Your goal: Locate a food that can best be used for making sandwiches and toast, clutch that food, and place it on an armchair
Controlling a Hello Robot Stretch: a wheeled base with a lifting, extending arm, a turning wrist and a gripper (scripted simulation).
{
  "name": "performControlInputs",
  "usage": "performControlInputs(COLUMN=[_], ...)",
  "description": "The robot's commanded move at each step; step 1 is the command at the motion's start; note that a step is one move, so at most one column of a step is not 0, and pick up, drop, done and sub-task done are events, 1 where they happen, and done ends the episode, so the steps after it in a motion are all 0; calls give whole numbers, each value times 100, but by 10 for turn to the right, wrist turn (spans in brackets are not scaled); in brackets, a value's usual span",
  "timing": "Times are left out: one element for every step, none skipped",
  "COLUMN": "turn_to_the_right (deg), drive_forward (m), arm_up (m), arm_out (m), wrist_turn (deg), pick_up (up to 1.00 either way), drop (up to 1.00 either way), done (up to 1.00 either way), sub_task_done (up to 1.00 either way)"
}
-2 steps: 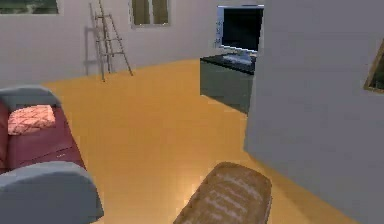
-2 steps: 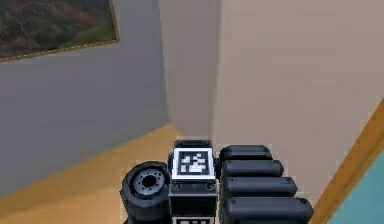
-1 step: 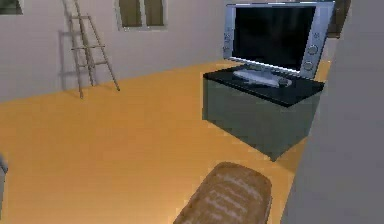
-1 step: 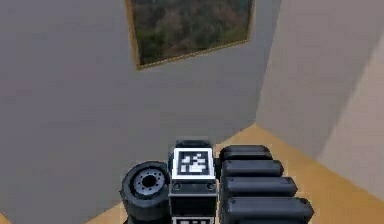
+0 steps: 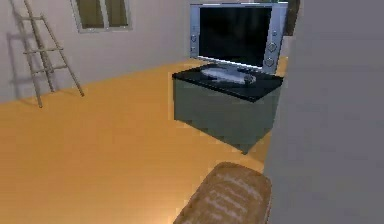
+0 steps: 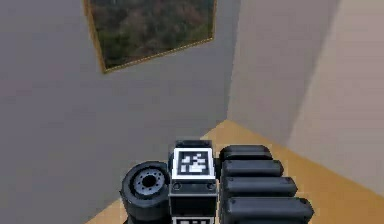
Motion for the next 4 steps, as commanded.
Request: performControlInputs(turn_to_the_right=[0,-210,0,0], drive_forward=[25,0,100,100], arm_up=[0,0,0,0], arm_out=[0,0,0,0], wrist_turn=[0,0,0,0], pick_up=[0,0,0,0], drop=[0,0,0,0], done=[0,0,0,0], sub_task_done=[0,0,0,0])
